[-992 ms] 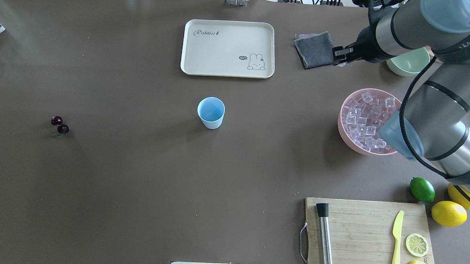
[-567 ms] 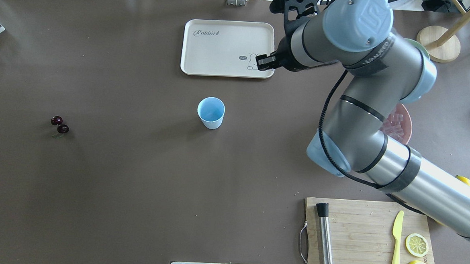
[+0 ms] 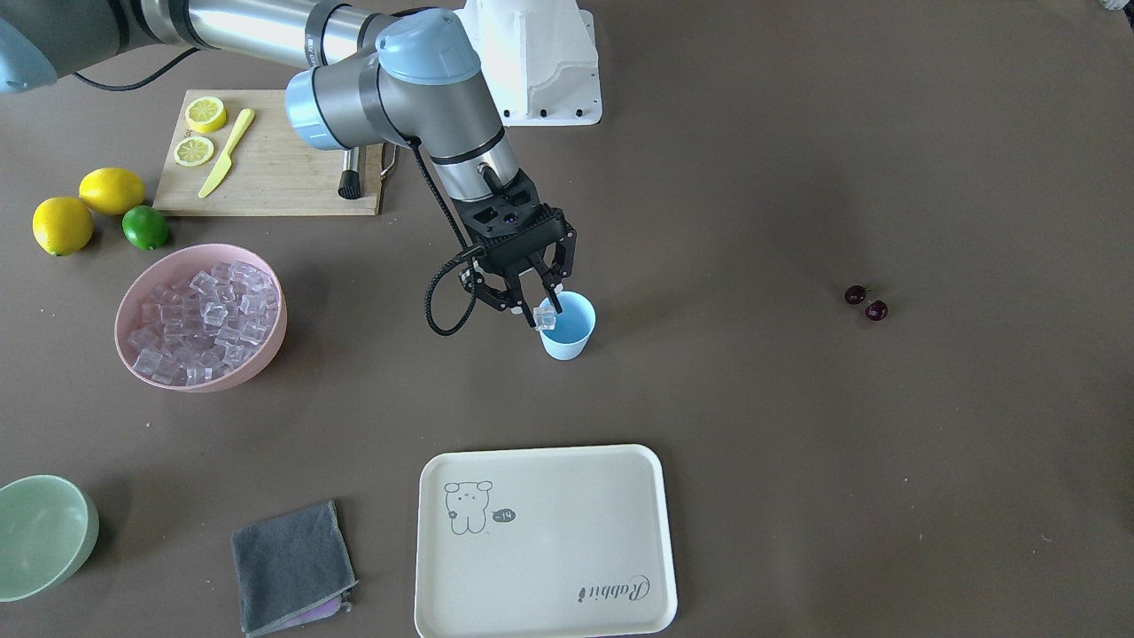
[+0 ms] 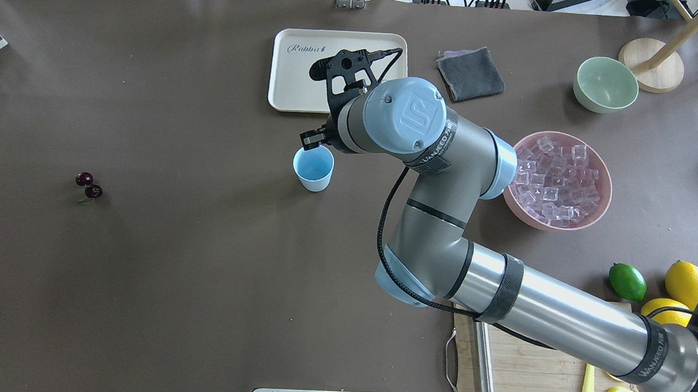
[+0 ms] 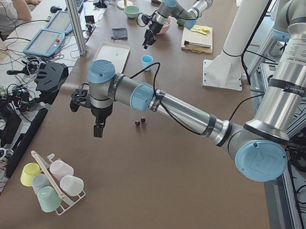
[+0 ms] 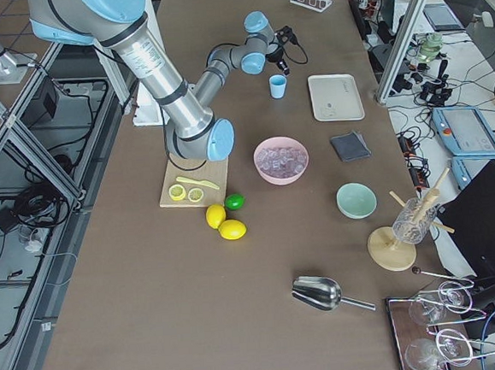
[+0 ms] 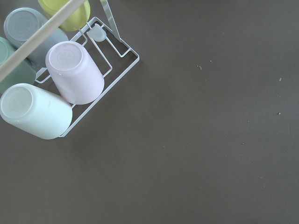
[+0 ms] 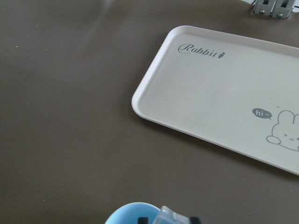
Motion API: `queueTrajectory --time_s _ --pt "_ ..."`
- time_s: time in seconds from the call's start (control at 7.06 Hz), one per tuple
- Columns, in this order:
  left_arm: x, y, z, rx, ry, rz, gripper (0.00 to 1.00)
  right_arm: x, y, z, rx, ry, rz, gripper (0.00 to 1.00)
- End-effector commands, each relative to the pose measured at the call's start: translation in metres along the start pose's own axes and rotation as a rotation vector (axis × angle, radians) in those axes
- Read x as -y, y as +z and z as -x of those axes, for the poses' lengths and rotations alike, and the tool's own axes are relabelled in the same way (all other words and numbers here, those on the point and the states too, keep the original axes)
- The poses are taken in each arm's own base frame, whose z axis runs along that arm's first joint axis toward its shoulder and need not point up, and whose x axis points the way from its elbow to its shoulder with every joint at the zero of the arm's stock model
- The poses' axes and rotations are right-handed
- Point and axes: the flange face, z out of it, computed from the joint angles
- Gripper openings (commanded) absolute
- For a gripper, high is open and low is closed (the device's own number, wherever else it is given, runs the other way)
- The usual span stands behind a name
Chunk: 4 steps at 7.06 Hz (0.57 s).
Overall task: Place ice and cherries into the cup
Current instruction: 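Open the right gripper to drop the ice cube into the cup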
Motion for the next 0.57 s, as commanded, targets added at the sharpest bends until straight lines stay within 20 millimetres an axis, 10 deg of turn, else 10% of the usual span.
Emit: queueTrajectory --time_s 0.0,0.14,0.28,0.43 --pt "-0.005 0.005 0.003 -0.002 0.009 -0.004 0.98 -0.022 0.023 0.021 -0.023 -0.026 0.002 0.0" --pt "-0.013 0.01 0.011 -0.005 0.018 -0.013 0.98 -0.03 0.027 0.028 -0.028 -0.034 0.003 0.0" --pt "-0.02 0.015 0.018 -0.008 0.016 -0.024 0.98 -0.031 0.027 0.029 -0.024 -0.031 0.007 0.63" --pt "-0.019 0.014 0.017 -0.011 0.005 -0.033 0.98 -0.03 0.025 0.028 -0.023 -0.033 0.003 1.0"
